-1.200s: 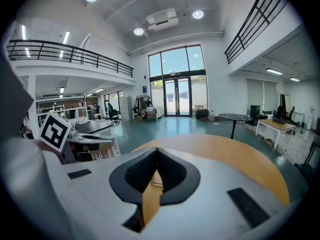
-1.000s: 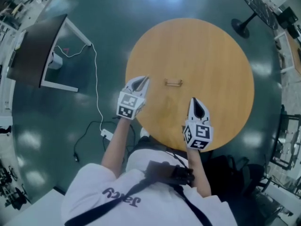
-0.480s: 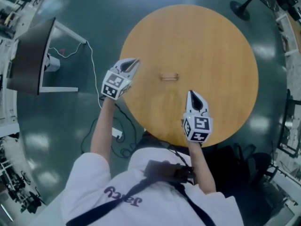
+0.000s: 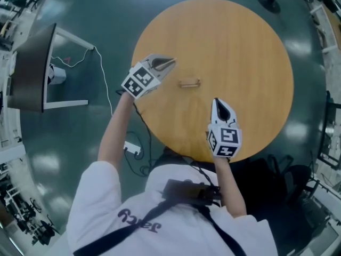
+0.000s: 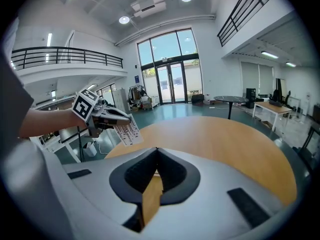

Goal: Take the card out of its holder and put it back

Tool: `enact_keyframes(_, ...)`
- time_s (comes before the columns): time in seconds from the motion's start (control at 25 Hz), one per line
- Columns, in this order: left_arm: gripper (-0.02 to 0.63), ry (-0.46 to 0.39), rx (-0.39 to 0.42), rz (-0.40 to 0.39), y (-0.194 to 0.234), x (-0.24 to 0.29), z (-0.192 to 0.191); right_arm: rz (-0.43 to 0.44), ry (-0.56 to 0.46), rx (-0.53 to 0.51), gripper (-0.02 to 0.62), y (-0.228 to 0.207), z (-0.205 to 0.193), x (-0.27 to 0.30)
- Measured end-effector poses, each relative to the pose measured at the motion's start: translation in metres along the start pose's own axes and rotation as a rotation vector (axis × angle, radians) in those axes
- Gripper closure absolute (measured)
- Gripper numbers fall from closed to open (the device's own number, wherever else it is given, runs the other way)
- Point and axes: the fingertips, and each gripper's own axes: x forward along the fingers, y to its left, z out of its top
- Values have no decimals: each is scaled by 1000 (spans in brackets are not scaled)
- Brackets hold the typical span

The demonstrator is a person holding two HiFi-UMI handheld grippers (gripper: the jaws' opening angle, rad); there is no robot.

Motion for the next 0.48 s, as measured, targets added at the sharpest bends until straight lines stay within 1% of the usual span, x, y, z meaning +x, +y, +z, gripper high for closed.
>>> enact_keyframes(0.2,577,-2,34,-85,-19,21,14,-9,4,7,574,-3,-5,-1)
enact_keyframes(0.36,577,21,85,-143,-35,31,13,-14,10,9,574,-3,-7,0)
enact_keyframes(0.48,577,26,99,-185,-48,36,14,-13,10,12,574,-5,-8,-1)
